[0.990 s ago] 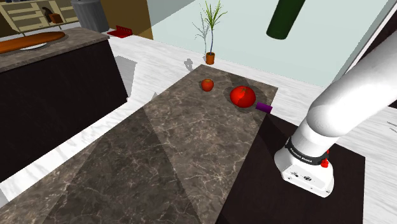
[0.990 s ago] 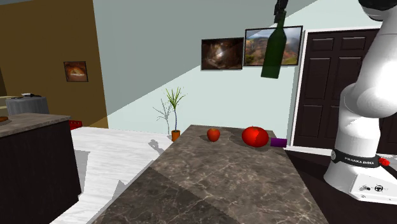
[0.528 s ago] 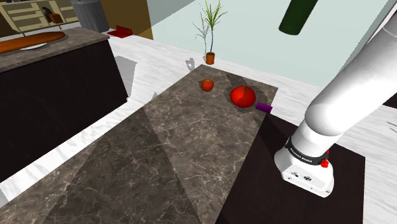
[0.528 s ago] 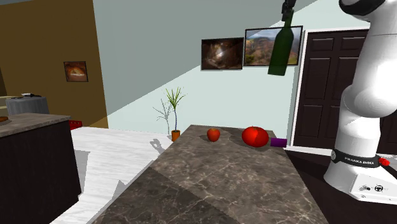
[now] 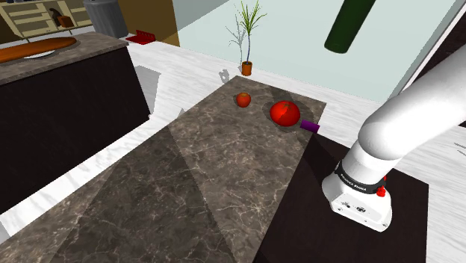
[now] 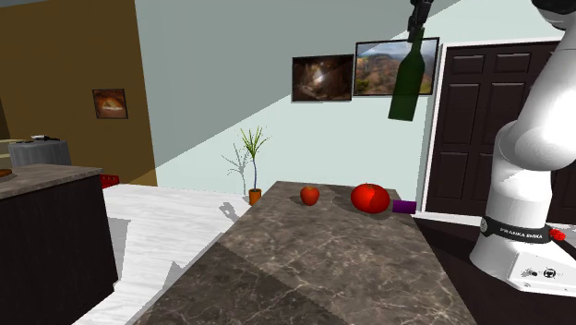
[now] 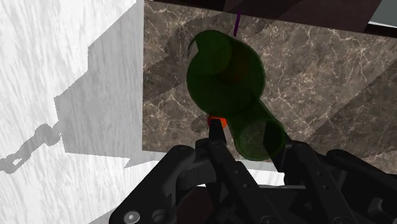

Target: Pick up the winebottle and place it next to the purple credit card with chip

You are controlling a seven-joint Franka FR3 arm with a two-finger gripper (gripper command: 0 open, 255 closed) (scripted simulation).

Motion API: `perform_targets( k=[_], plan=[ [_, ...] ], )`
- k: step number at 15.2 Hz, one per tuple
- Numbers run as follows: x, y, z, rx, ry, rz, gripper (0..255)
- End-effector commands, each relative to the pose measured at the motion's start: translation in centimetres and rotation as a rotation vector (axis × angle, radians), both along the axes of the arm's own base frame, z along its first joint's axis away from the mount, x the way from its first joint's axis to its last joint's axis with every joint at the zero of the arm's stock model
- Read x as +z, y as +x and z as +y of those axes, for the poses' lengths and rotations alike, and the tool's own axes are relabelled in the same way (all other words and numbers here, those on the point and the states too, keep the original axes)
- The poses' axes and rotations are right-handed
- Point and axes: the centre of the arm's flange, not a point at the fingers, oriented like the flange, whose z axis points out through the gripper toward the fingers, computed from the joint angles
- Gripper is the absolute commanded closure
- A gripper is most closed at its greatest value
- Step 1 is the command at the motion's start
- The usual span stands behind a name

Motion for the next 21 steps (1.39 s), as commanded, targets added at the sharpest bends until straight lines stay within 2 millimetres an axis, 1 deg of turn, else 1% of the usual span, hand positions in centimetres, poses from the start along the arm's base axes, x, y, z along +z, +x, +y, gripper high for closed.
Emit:
perform_targets(
  k=[1,21],
  plan=[
    [-1.2,-0.1,0.0,0.000,-0.001,0.000,255],
    [-11.7,-0.1,0.0,0.000,-0.001,-0.001,255]
  ],
)
